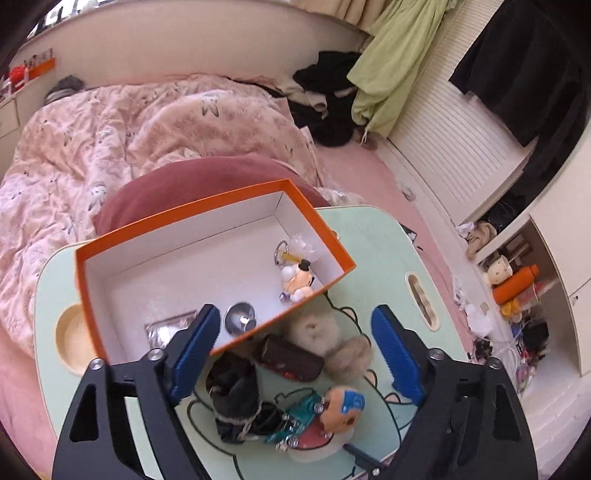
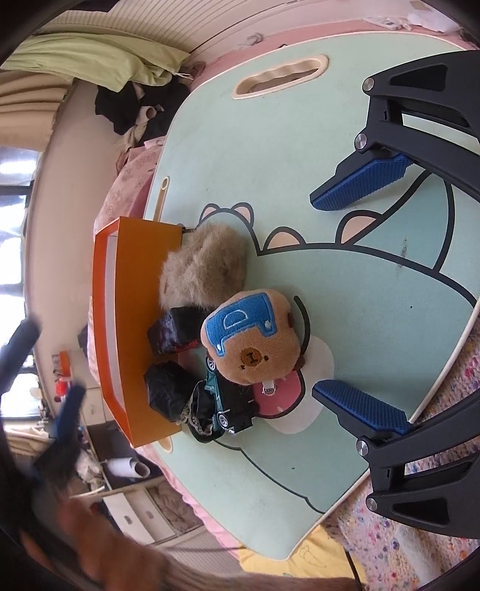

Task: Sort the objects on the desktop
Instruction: 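Reach the left tool into the box toward the white figure keychain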

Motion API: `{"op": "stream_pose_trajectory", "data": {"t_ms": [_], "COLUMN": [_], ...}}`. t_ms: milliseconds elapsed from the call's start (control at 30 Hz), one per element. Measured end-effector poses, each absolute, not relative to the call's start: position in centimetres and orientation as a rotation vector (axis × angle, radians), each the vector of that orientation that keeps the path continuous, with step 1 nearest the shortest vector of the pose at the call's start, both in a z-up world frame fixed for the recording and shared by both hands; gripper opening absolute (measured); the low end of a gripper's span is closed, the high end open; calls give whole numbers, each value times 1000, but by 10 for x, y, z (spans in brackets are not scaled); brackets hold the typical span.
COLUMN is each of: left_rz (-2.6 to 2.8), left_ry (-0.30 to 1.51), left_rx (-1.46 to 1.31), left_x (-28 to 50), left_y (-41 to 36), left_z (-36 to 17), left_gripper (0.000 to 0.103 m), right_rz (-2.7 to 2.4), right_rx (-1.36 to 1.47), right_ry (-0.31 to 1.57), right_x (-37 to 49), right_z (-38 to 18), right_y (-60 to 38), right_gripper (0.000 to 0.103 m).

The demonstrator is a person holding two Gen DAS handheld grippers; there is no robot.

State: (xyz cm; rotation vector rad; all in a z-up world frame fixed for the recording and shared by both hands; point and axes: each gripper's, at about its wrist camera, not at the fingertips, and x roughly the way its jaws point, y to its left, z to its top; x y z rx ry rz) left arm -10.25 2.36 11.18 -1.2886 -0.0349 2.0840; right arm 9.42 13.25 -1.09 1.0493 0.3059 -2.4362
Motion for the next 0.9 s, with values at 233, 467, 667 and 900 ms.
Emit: {"op": "stream_pose_trajectory", "data": {"t_ms": [233,467,667,900], "left_rz": [2058,2016,2116,1961], "left_ry": [46,20,178,-84], "left_rx": [-1541,-1576,-1572,-1611], "left_x": [-167,-170,-178,-180], "left_y": [87,98,98,70], "left_z": [53,41,31,40], "left_gripper": [29,26,1,4], "right_rz": [-2440,-2441,-2441,-2437], "right_rx": [1046,1048,1048,1047], "right_ry": [282,270,268,270], "right_x": [93,92,92,94], "right_z": [-11,-11,-11,-11], "right_y": [137,138,138,137], "right_gripper": [95,97,98,99]}}
